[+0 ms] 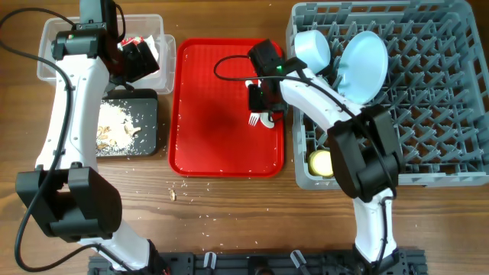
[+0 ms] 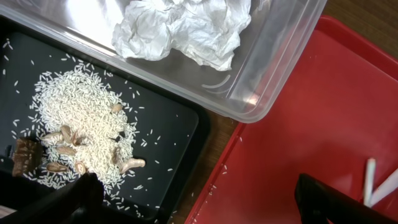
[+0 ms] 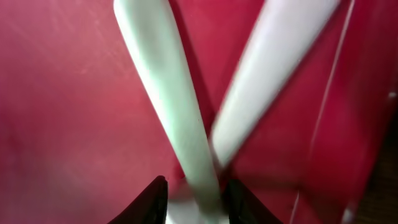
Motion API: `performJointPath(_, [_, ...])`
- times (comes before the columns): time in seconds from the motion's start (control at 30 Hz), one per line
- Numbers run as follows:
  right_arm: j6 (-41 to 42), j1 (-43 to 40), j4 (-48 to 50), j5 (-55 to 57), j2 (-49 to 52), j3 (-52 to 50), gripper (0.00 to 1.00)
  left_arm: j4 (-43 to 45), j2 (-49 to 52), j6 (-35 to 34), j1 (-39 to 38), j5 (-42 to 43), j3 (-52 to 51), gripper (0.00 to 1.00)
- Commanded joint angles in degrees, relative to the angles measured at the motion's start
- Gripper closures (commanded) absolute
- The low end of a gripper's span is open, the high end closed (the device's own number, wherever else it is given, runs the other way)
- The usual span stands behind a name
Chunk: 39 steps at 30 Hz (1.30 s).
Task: Sort waste into correct bins and load items into the dishwasher rack
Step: 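Grasp the white plastic spoon on the red tray with the right gripper, then carry the spoon to the dish rack and release it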
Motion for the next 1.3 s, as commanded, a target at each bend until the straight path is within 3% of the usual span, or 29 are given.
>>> performJointPath(0.0, [0.3,-0.2,-0.5,-0.3,2.3,1.3,0.67,0.2,-0.6,0.0,0.0,-0.8,1.1,0.0])
performJointPath(0.1, [-0.4,-0.2,-0.9,-0.5,2.4,1.7,0.69,0.2,-0.6,0.1,0.0,-0.8,1.1,0.0])
performJointPath(0.2, [-0.3,-0.2,-0.7,-0.5,2.3,1.7,0.85,0.2,-0.6,0.0,0.0,-0.8,1.1,0.0])
performJointPath(0.33, [-0.2,-0.2,-1.2,-0.5,2.3,2.3,0.92,0.2,-0.6,0.0,0.0,-0.8,1.1,0.0])
performJointPath(0.67, [-0.9,-0.2,-5.1,-0.3,0.4,5.6,0.96,0.2,-0.6,0.0,0.0,-0.8,1.1,0.0])
performJointPath(1.03, [-6.5,-2.2,-19.6,1.8,-23.6,10.3,0.96,0.2,-0.6,0.0,0.0,-0.8,1.1,0.0])
performJointPath(1.1, [-3.5,-4.5,-23.6,6.0,-27.5,10.3,0.96,0.2,-0.6,0.0,0.0,-0.8,1.1,0.0])
performJointPath(1.27, [14.4,-16.7,-37.1,18.7,-31.8,9.5,0.96,0.2,-0.6,0.0,0.0,-0.8,1.1,0.0])
